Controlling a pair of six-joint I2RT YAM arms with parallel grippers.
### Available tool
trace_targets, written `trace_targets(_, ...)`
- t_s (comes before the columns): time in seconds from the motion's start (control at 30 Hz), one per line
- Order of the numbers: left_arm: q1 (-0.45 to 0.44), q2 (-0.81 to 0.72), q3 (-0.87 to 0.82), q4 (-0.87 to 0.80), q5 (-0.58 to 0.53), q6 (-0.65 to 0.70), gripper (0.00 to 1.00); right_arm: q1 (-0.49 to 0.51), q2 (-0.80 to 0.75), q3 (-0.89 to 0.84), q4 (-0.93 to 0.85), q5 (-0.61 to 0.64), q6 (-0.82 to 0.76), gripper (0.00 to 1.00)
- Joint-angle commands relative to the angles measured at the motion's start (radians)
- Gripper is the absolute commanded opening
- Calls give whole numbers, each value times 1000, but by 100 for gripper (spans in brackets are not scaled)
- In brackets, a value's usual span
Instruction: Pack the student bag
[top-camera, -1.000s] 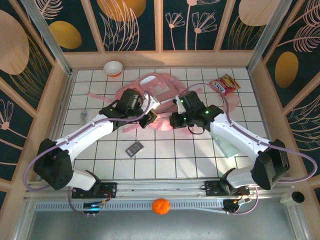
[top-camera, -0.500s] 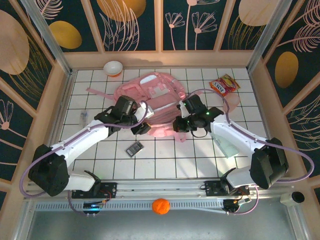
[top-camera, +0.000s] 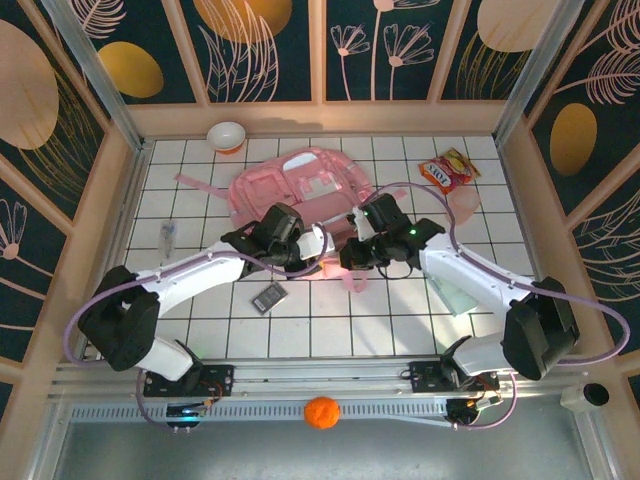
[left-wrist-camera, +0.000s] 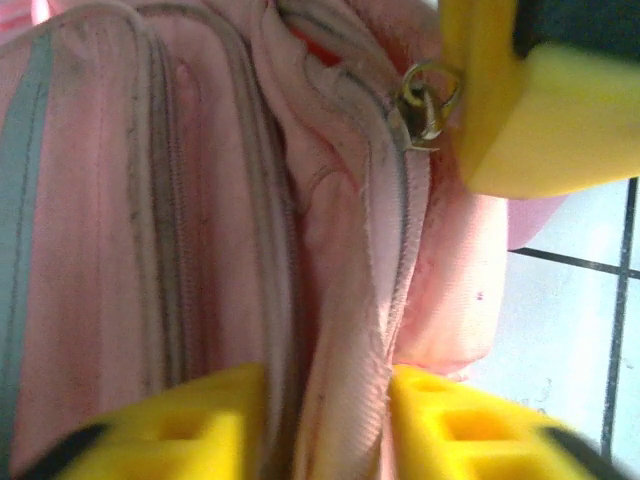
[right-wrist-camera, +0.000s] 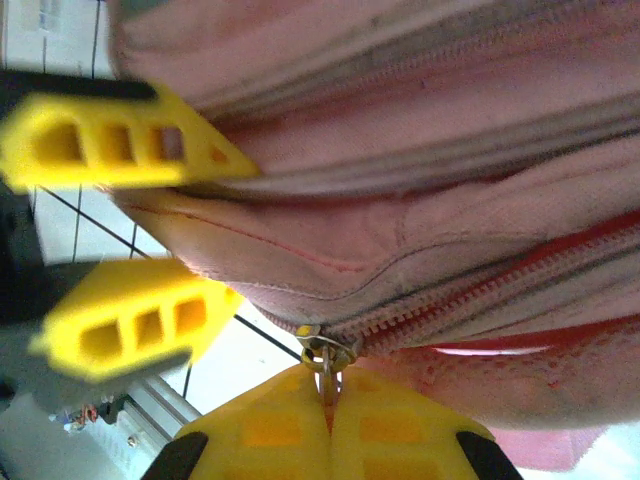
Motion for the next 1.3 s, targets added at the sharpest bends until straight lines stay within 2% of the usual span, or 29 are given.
trace_targets(0.0, 2, -43, -16, 42, -56, 57, 7, -44, -72, -27, 18, -42, -10, 0)
trace_targets(0.07, 7, -95, -61, 47, -80, 86, 0, -108, -88, -66, 10, -46, -37, 0)
trace_targets(0.23, 71, -224, -144, -11, -47, 134, 0, -295, -80, -116, -7, -72, -142, 0)
trace_targets(0.3, 96, -268, -167, -37, -52, 150, 0, -310, -60, -108, -12, -82, -166, 0)
trace_targets(0.4, 103, -308, -187, -59, -66, 170, 0, -276, -48, -100, 16, -116, -156, 0)
trace_targets(0.43, 101, -312, -186, -61, -57, 169, 5, -252, -50, -100, 27, -117, -148, 0)
trace_targets(0.47, 101, -313, -180, -64, -32, 164, 15, -225, -52, -100, 37, -117, -140, 0)
trace_targets(0.57, 96, -283, -119, -78, 82, 113, 53, -151, -51, -94, 55, -107, -107, 0)
trace_targets(0.6, 82, -267, -95, -75, 102, 86, 62, -129, -51, -92, 61, -100, -94, 0)
trace_targets(0.7, 1, -218, -50, -38, 49, 42, 72, -75, -54, -88, 76, -96, -59, 0)
trace_targets(0.83, -54, -142, -17, 35, 68, -37, 75, -36, -64, -70, 85, -99, -26, 0)
trace_targets(0.93, -89, -77, -3, 56, 35, -41, 73, -10, -77, -51, 92, -114, -16, 0)
trace_targets(1.03, -96, -20, 10, 40, 26, -33, 60, 1, -91, -38, 94, -134, -16, 0)
trace_targets(1.07, -96, -10, 10, 33, 16, -26, 48, -2, -96, -37, 91, -131, -22, 0)
trace_targets(1.1, -95, -10, 4, 31, -5, -18, 32, -9, -101, -39, 80, -120, -31, 0)
trace_targets(1.17, -96, -30, -14, 22, -42, 9, 10, -55, -105, -57, 53, -103, -48, 0)
trace_targets(1.2, -96, -52, -27, 18, -55, 26, 2, -97, -106, -73, 43, -104, -59, 0)
trace_targets(1.27, -94, -105, -56, 3, -46, 68, 0, -185, -108, -113, 38, -111, -71, 0)
